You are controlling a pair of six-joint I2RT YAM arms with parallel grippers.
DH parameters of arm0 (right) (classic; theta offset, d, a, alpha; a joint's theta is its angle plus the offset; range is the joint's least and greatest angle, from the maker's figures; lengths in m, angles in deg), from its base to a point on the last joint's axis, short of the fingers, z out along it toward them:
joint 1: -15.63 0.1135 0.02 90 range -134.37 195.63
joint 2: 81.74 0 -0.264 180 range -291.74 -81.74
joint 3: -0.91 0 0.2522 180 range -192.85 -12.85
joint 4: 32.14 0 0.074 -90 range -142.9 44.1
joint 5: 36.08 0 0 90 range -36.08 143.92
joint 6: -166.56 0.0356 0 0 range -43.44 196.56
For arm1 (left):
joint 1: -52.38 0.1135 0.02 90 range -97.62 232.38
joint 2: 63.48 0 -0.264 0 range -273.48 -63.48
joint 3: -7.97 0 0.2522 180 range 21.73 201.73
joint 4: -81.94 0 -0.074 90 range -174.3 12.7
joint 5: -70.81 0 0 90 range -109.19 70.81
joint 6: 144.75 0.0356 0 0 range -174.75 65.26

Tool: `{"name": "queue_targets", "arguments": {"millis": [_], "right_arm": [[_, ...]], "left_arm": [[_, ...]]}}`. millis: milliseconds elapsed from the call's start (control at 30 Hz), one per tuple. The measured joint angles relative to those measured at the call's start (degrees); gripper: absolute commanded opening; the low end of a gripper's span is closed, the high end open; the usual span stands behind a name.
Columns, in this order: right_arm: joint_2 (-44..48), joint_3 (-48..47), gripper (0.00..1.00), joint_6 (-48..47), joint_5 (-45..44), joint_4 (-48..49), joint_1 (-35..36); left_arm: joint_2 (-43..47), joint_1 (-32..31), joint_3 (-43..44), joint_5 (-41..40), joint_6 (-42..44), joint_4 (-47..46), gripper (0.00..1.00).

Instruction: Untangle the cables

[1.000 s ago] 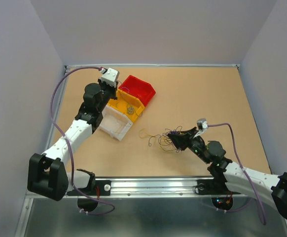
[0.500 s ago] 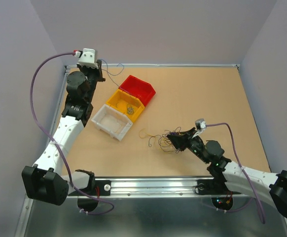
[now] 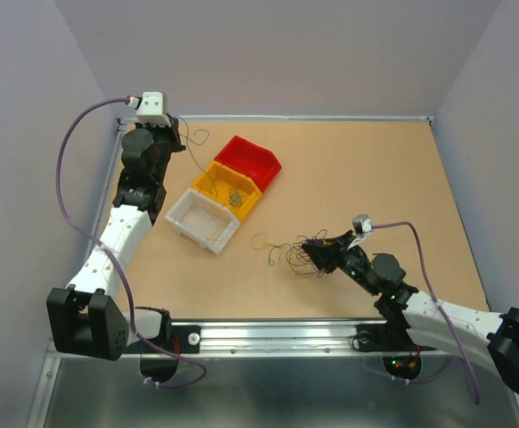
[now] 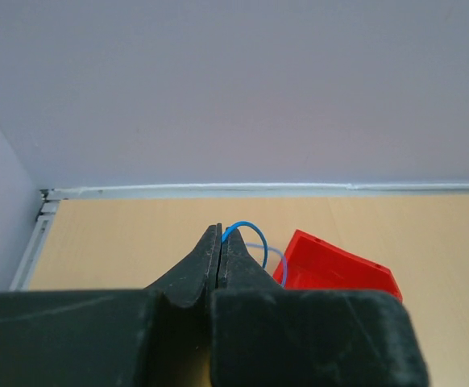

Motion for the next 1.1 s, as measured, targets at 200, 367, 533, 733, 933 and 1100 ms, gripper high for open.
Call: {"name": "queue_targets", "arguments": {"millis": [200, 367, 533, 733, 933, 1100], "right_arm": [[0.2, 0.0, 0.38, 0.0, 0.3, 0.0, 0.0], [1.2, 0.0, 0.38, 0.0, 0.5, -0.1, 0.0], [2.5, 0.0, 0.38, 0.0, 0.5, -0.2, 0.0], [2.8, 0.0, 0.38, 0.0, 0.7, -0.7, 0.0], [2.6, 0.0, 0.38, 0.0, 1.0, -1.3, 0.0], [2.6, 0.0, 0.38, 0.0, 2.4, -2.5, 0.0]], "left_arm": [[-1.4, 0.0, -2.4, 10.1, 1.2, -0.7, 0.00], [-1.8, -1.6, -5.0, 16.0, 2.9, 0.2, 0.00], [-6.7, -4.0, -0.8, 16.3, 5.7, 7.2, 0.00], [-11.5, -6.7, 1.9, 16.8, 14.4, 17.6, 0.00], [-18.6, -12.6, 6.0, 11.3, 24.6, 27.3, 0.00], [-34.4, -15.3, 19.1, 5.4, 28.9, 32.5, 0.00]]}}
